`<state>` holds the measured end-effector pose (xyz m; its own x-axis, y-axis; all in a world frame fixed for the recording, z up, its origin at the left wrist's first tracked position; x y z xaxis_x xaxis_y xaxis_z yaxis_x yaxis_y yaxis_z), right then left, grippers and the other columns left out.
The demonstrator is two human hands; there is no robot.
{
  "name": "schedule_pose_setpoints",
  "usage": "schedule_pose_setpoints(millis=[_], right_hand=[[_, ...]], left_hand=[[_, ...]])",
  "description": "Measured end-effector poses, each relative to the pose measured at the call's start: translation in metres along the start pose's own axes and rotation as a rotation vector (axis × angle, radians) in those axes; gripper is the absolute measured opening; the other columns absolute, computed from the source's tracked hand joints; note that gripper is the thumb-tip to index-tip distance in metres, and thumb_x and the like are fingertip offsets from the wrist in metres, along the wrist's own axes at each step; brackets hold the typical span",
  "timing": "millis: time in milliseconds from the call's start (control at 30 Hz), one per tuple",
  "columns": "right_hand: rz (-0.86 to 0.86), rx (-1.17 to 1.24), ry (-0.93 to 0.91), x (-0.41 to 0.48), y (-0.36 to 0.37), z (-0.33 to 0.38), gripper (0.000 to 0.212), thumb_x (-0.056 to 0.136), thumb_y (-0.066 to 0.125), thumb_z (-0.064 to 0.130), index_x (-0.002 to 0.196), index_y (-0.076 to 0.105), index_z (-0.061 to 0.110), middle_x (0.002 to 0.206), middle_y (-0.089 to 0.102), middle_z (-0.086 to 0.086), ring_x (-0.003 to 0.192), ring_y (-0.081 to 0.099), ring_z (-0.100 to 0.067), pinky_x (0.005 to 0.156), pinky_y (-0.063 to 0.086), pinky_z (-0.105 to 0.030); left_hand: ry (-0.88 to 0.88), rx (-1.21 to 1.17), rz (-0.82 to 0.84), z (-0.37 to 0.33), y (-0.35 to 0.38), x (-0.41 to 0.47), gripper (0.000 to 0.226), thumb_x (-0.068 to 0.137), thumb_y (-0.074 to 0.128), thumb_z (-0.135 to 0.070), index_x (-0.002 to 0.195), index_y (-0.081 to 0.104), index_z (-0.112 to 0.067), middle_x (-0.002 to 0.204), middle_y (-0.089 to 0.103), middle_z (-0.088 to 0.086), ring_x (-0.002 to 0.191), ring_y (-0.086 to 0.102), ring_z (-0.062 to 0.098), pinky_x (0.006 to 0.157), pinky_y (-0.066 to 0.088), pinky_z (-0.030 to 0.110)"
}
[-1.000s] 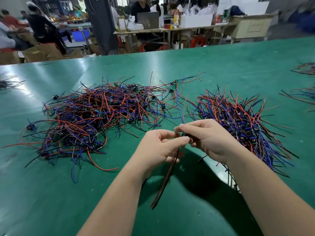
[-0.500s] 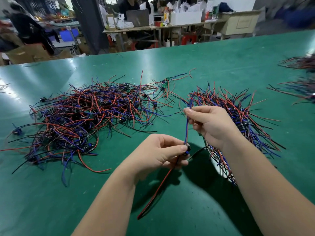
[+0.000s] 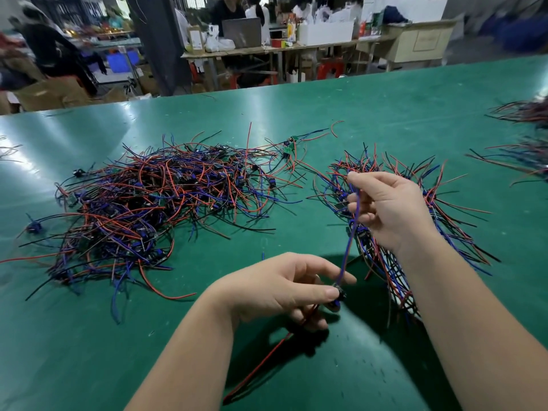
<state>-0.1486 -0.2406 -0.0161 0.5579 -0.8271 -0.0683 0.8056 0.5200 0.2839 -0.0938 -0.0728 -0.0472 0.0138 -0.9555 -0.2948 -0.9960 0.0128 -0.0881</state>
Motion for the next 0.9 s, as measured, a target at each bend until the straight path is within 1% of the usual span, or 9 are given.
schedule_pose_setpoints(millis=[100, 167, 267, 400, 500, 567, 667, 767, 900], right_hand=[[-0.038, -0.017, 0.001, 0.000, -0.004, 0.001, 0.015, 0.081, 0.072, 0.016, 0.073, 0.060, 0.014, 0.043, 0.055, -0.002, 0.032, 0.048, -0.009, 0.031, 0.029, -0.012], [-0.027, 0.009, 0.029, 0.001, -0.003, -0.002, 0.015, 0.087, 0.067, 0.020, 0.076, 0.060, 0.012, 0.044, 0.055, -0.003, 0.034, 0.050, -0.008, 0.031, 0.032, -0.013], [0.009, 0.074, 0.131, 0.002, 0.002, -0.008, 0.025, 0.101, 0.043, 0.026, 0.090, 0.060, 0.011, 0.051, 0.064, -0.004, 0.044, 0.061, -0.012, 0.038, 0.043, -0.016], [0.162, 0.020, 0.246, -0.001, 0.012, -0.019, 0.014, 0.098, 0.043, 0.003, 0.104, 0.054, 0.008, 0.062, 0.067, -0.011, 0.051, 0.065, -0.017, 0.044, 0.050, -0.018], [0.371, -0.154, 0.308, -0.009, 0.024, -0.031, 0.017, 0.088, 0.053, -0.008, 0.099, 0.061, 0.004, 0.065, 0.068, -0.011, 0.051, 0.063, -0.015, 0.045, 0.048, -0.016], [0.477, -0.217, 0.335, -0.014, 0.030, -0.036, 0.018, 0.085, 0.057, -0.009, 0.095, 0.064, 0.004, 0.066, 0.068, -0.008, 0.054, 0.063, -0.013, 0.046, 0.046, -0.015], [0.523, -0.173, 0.379, -0.017, 0.032, -0.040, 0.016, 0.079, 0.062, -0.003, 0.093, 0.068, 0.002, 0.071, 0.069, -0.009, 0.055, 0.063, -0.012, 0.047, 0.048, -0.015], [0.545, -0.068, 0.375, -0.019, 0.038, -0.040, 0.027, 0.070, 0.068, 0.018, 0.093, 0.070, 0.005, 0.072, 0.069, -0.007, 0.055, 0.061, -0.010, 0.050, 0.049, -0.014], [0.509, 0.079, 0.307, -0.017, 0.045, -0.036, 0.028, 0.068, 0.065, 0.034, 0.081, 0.076, 0.011, 0.066, 0.067, -0.001, 0.052, 0.056, -0.006, 0.048, 0.047, -0.013]], left_hand=[[0.029, 0.000, 0.056, 0.000, 0.006, 0.001, 0.019, 0.093, 0.058, -0.020, 0.105, 0.065, -0.033, 0.085, 0.066, -0.007, 0.071, 0.063, 0.009, 0.071, 0.051, 0.029], [0.074, 0.000, 0.023, -0.001, 0.004, 0.003, 0.016, 0.088, 0.060, -0.024, 0.100, 0.066, -0.032, 0.087, 0.068, -0.006, 0.074, 0.062, 0.008, 0.068, 0.050, 0.023], [0.203, -0.089, -0.133, -0.008, -0.006, 0.005, 0.011, 0.080, 0.066, -0.021, 0.088, 0.070, -0.027, 0.085, 0.073, -0.001, 0.072, 0.063, 0.008, 0.062, 0.046, 0.018], [0.424, -0.551, -0.393, -0.021, -0.028, 0.001, 0.019, 0.059, 0.081, -0.011, 0.068, 0.071, -0.024, 0.079, 0.070, 0.008, 0.058, 0.063, 0.009, 0.054, 0.046, 0.015], [0.560, -0.878, -0.558, -0.026, -0.045, -0.006, 0.011, 0.059, 0.071, -0.009, 0.060, 0.067, -0.019, 0.078, 0.072, 0.009, 0.058, 0.067, 0.008, 0.053, 0.052, 0.014], [0.590, -1.047, -0.659, -0.024, -0.054, -0.010, 0.012, 0.061, 0.067, -0.008, 0.065, 0.064, -0.018, 0.074, 0.073, 0.007, 0.059, 0.069, 0.007, 0.052, 0.053, 0.014], [0.647, -1.211, -0.740, -0.019, -0.064, -0.014, 0.021, 0.061, 0.066, -0.007, 0.078, 0.058, -0.016, 0.072, 0.073, 0.004, 0.064, 0.070, 0.007, 0.054, 0.054, 0.014], [0.700, -1.132, -0.751, -0.018, -0.066, -0.012, 0.024, 0.062, 0.064, 0.000, 0.079, 0.058, -0.016, 0.075, 0.073, 0.005, 0.069, 0.071, 0.010, 0.059, 0.054, 0.015], [0.608, -0.727, -0.655, -0.020, -0.041, 0.002, 0.026, 0.062, 0.065, 0.005, 0.075, 0.070, -0.016, 0.090, 0.072, 0.007, 0.078, 0.070, 0.013, 0.069, 0.055, 0.017]])
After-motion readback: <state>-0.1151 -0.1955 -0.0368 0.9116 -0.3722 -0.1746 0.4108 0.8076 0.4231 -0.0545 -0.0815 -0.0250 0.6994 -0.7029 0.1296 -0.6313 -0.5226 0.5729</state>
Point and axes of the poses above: each hand's wrist, its own x-axis towards the middle knuckle, its own y-axis out of the palm, z = x × y, the point moved 5 cm from there along x, towards the middle knuckle
